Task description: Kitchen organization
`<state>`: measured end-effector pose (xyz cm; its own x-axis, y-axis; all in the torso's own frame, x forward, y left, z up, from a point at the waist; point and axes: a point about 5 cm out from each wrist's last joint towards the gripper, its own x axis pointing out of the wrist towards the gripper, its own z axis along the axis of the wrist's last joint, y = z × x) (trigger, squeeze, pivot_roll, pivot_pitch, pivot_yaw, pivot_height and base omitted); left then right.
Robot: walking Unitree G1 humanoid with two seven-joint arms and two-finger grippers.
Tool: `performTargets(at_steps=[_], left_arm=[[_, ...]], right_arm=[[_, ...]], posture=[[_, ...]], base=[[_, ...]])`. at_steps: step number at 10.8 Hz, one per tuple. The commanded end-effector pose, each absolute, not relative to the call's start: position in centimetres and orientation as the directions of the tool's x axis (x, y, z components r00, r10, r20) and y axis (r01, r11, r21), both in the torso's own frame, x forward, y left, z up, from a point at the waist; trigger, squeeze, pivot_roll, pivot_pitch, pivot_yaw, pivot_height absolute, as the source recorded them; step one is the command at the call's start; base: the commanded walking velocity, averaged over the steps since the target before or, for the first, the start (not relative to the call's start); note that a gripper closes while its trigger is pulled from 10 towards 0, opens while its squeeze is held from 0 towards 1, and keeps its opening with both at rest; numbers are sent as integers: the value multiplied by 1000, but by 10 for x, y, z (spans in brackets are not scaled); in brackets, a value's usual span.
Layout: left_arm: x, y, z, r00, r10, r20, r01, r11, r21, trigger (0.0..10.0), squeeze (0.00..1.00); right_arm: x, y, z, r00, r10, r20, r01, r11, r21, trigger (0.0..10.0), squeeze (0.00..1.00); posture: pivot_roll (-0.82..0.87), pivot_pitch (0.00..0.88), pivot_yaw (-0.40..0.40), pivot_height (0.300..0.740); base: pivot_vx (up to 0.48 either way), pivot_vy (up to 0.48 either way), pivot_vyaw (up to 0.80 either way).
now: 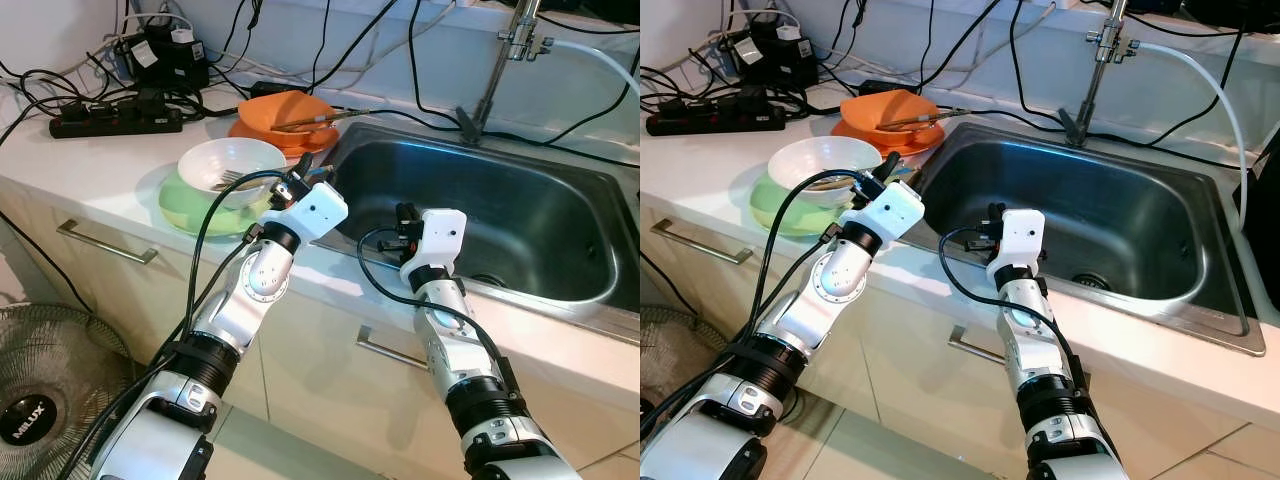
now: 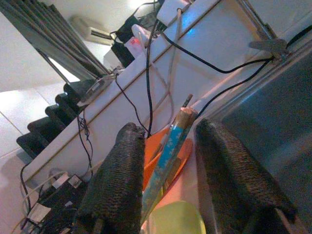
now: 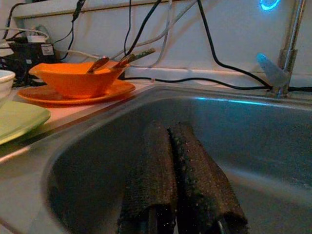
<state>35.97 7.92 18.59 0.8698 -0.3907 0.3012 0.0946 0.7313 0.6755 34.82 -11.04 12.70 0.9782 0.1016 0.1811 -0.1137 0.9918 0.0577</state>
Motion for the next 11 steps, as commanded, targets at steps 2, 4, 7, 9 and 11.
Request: performTargets(at_steps=[2,4,7,9,11], left_arm=[[362,76,192,863,-394,317,82,728,681,0,0],[361,76,194,860,-390,328,74,732,677,0,0],[360,76,203,846,-383,370,50,749,661,0,0],[357,76,217,823,-375,426,20,770,638,0,0],[351,74,234,787,-381,485,3,788,616,10000,0]], right_arm=[[351,-111,131,977,101,188,-113,992,55,10000,0],[351,-111,131,977,105,187,-117,992,53,10000,0],[351,-111,131,977,107,186,-119,992,53,10000,0],[351,-110,131,977,109,186,-121,991,54,10000,0],[351,-110,130,976,112,185,-124,991,55,10000,0]], posture=[[85,0,-37,740],[86,0,-39,740],[87,0,-43,740],[87,0,-43,740],[89,0,-47,740]], base=[[0,0,0],[0,0,0],[0,0,0],[0,0,0],[0,0,0]])
